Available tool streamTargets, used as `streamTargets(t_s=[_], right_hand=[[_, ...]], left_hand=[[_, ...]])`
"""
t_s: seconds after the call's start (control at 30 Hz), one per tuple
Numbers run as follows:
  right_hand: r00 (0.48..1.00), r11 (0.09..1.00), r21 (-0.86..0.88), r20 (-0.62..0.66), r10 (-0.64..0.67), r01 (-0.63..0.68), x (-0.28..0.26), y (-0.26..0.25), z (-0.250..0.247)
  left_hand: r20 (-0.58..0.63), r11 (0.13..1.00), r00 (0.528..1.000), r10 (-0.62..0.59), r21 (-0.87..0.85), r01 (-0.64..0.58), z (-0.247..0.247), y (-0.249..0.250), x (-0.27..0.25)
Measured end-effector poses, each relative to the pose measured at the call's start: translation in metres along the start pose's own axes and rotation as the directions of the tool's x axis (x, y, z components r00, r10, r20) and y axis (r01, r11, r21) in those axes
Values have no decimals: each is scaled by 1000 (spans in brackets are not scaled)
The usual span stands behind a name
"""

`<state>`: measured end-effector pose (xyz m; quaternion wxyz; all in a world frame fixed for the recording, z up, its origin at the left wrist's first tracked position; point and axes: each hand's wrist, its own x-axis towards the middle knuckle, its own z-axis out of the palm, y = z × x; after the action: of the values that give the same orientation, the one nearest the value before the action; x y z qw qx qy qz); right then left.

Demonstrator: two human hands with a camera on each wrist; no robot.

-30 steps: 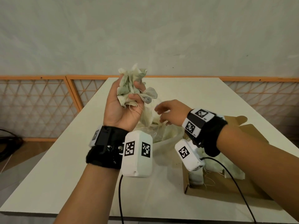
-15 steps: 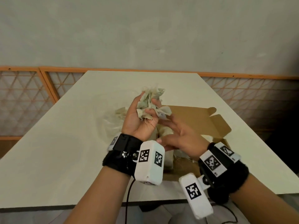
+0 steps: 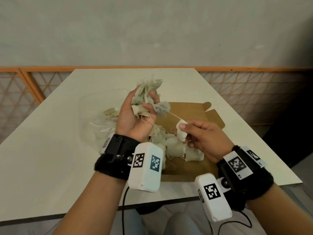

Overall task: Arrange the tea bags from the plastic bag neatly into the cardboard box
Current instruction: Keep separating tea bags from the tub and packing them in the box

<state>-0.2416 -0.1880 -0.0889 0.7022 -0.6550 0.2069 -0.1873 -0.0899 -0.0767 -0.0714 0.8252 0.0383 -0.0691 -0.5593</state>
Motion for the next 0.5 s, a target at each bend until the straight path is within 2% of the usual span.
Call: streamTargets(t_s=[0.07, 0.13, 0.27, 0.37, 0.43, 0.5], right_hand=[[1000, 999, -48, -13, 26, -27, -8, 5, -10], [998, 999, -17, -59, 29, -31, -13, 9, -17], [989, 980, 194, -135, 60, -33, -18, 14, -29], [995, 905, 425, -71, 66, -30, -21, 15, -38], [996, 915, 403, -80, 50, -14, -22, 14, -39], [990, 949, 316, -141, 27, 20, -24, 14, -36]], left_hand=[[-55, 993, 994, 97, 66, -93, -10, 4, -2], [-73, 987, 988, 133, 100, -125, -16, 5, -5], [-72, 975, 982, 174, 156, -161, -18, 6, -5], [-59, 925, 986, 156, 358, -125, -15, -7, -2], [-118, 870, 982, 150, 488, -75, -12, -24, 0], [-175, 763, 971, 164, 646, -13, -10, -39, 1]])
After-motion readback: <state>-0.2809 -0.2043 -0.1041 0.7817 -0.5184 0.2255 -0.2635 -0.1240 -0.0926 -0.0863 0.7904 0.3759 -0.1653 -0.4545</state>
